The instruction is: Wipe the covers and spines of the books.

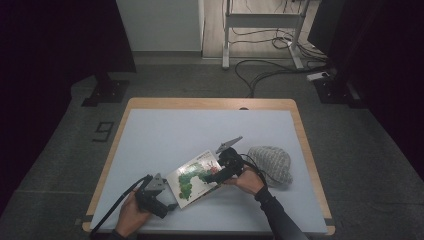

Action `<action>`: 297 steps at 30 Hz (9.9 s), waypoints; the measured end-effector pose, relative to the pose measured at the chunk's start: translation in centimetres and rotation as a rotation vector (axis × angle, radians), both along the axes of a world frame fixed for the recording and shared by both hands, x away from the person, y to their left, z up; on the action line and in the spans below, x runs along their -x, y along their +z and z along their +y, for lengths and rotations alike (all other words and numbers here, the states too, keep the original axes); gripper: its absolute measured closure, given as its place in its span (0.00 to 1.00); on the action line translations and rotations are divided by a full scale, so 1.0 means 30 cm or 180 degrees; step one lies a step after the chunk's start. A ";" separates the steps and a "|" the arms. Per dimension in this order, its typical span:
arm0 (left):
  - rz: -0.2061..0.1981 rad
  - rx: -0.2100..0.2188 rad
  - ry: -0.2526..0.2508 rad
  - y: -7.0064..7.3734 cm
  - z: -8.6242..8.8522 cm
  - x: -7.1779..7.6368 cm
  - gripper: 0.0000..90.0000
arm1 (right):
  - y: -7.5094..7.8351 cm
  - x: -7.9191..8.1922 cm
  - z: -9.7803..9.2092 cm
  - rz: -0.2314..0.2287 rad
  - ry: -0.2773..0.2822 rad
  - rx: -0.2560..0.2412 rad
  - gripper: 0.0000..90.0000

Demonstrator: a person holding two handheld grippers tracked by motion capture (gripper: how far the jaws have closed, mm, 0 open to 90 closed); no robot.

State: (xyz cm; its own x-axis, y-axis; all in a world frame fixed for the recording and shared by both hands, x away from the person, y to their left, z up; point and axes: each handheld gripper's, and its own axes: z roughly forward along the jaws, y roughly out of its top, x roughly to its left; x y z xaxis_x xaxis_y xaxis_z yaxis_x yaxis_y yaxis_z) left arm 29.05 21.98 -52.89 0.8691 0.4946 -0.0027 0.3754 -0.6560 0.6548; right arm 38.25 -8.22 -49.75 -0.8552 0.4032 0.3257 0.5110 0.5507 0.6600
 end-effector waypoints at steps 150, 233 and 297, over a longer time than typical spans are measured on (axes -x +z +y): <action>-0.0227 0.0118 0.0255 0.275 -0.013 -0.089 0.73 | 0.126 0.061 -0.093 -0.0963 -0.0590 -0.0018 0.35; -0.0132 0.0265 0.0225 0.267 0.004 -0.107 0.74 | 0.092 0.143 -0.640 -0.0782 -0.1897 0.0542 0.64; -0.0122 0.0252 0.0211 0.265 0.005 -0.111 0.74 | 0.139 0.201 -0.013 -0.0982 -0.0193 0.0103 0.63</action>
State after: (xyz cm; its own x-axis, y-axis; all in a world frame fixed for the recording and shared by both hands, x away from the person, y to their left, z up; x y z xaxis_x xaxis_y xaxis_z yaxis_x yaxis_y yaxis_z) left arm 32.39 22.14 -44.94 0.8346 0.5507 -0.0113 0.3899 -0.5762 0.7183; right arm 32.21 -8.59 -45.57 -0.8858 0.4624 0.0407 0.3219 0.5487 0.7716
